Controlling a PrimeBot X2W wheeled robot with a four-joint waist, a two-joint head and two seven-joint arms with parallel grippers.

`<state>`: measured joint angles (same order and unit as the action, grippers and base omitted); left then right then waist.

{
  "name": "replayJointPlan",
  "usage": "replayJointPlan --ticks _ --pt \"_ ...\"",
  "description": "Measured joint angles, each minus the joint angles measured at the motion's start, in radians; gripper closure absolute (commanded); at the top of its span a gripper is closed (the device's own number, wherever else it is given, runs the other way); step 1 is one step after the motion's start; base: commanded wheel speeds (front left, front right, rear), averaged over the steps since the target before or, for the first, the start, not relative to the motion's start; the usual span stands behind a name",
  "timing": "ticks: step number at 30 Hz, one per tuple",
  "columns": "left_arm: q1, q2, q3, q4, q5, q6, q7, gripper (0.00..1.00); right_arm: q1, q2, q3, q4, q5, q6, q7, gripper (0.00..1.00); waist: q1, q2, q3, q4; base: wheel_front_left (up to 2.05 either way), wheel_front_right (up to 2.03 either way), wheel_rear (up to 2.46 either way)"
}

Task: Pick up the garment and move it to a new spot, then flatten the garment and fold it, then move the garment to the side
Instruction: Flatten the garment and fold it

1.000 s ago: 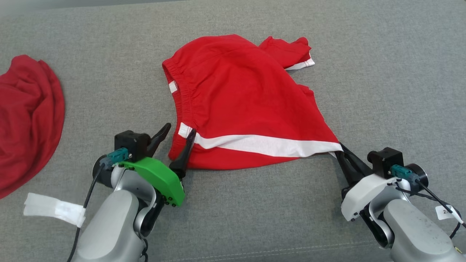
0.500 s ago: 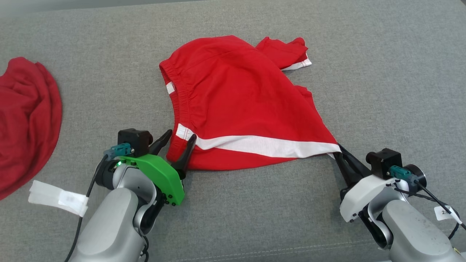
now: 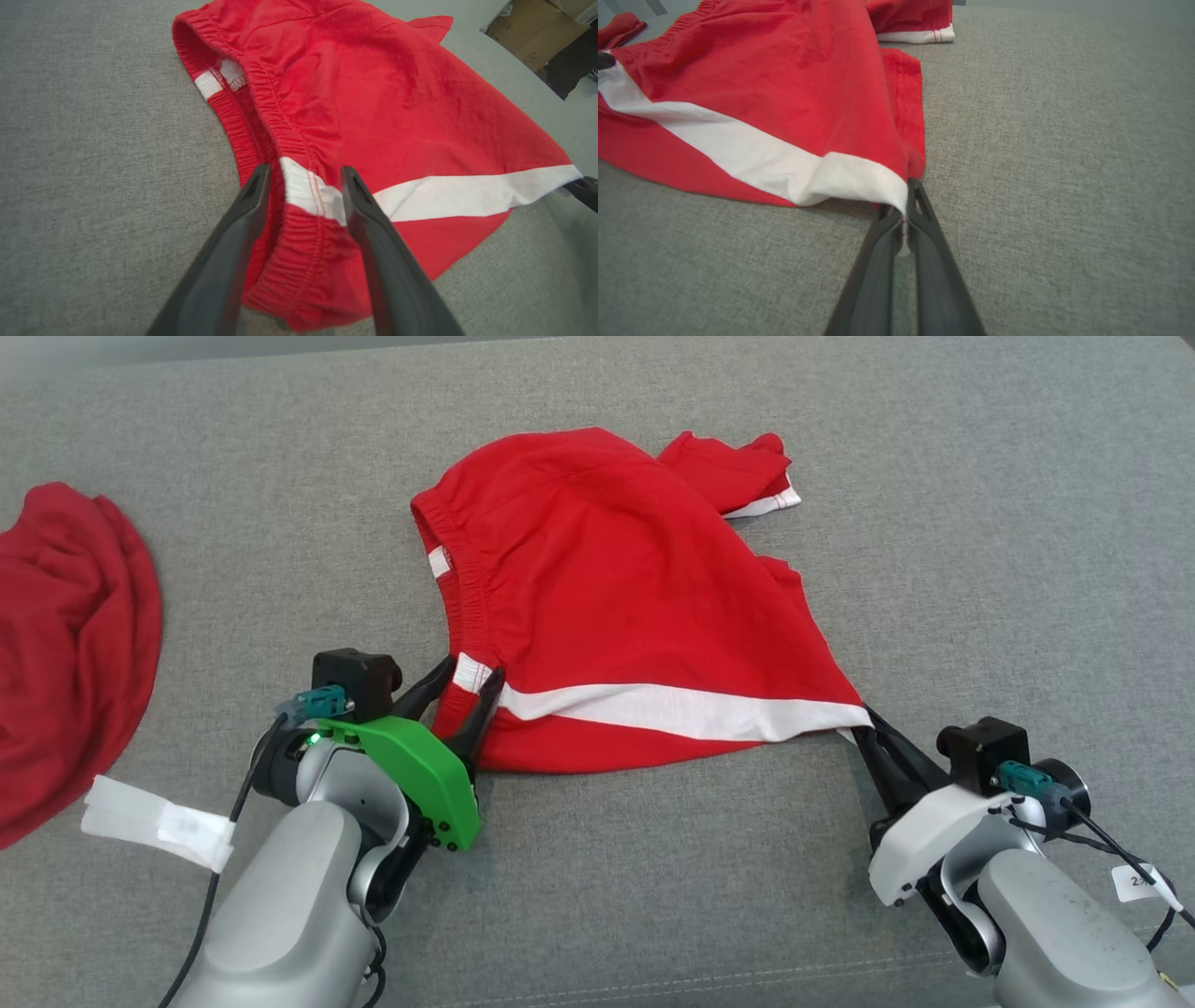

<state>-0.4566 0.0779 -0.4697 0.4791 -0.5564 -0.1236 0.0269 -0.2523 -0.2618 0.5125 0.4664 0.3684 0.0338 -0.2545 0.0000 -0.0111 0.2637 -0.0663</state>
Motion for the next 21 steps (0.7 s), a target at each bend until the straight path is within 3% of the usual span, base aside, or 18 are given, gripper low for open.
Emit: replayJointPlan --ticks 3,4,5,9,14,21 --pt "0.000 0.000 -0.011 0.003 -0.004 0.000 0.004 0.39 0.000 0.002 -0.004 0.001 0.000 0.001 0.000 1.00 0.0000 0.0000 -0.001 0.000 0.00 0.00 0.00" --pt "0.000 -0.001 -0.013 0.004 -0.004 0.000 0.006 0.50 0.001 0.003 -0.005 0.001 0.000 0.001 0.000 1.00 0.0000 0.0000 -0.001 0.001 0.00 0.00 0.00" --pt "0.000 -0.001 -0.014 0.004 -0.004 0.000 0.008 0.55 0.001 0.003 -0.006 0.002 0.000 0.001 0.000 1.00 0.0000 0.0000 -0.001 0.001 0.00 0.00 0.00" --pt "0.000 -0.001 -0.019 0.007 -0.004 0.000 0.008 0.99 0.007 0.004 -0.010 0.002 0.000 0.001 0.000 1.00 0.0000 0.0000 -0.001 0.001 0.00 0.00 0.00" --pt "-0.002 -0.003 -0.028 0.007 -0.012 0.000 0.006 1.00 0.015 0.005 -0.018 0.001 -0.002 0.002 0.000 1.00 0.0000 0.0000 -0.001 0.004 0.00 0.00 0.00" --pt "-0.022 -0.017 -0.042 -0.027 -0.079 -0.001 -0.027 1.00 -0.022 -0.055 -0.044 -0.086 -0.011 0.047 0.000 1.00 0.0000 0.0000 -0.027 0.030 0.00 0.00 0.00"
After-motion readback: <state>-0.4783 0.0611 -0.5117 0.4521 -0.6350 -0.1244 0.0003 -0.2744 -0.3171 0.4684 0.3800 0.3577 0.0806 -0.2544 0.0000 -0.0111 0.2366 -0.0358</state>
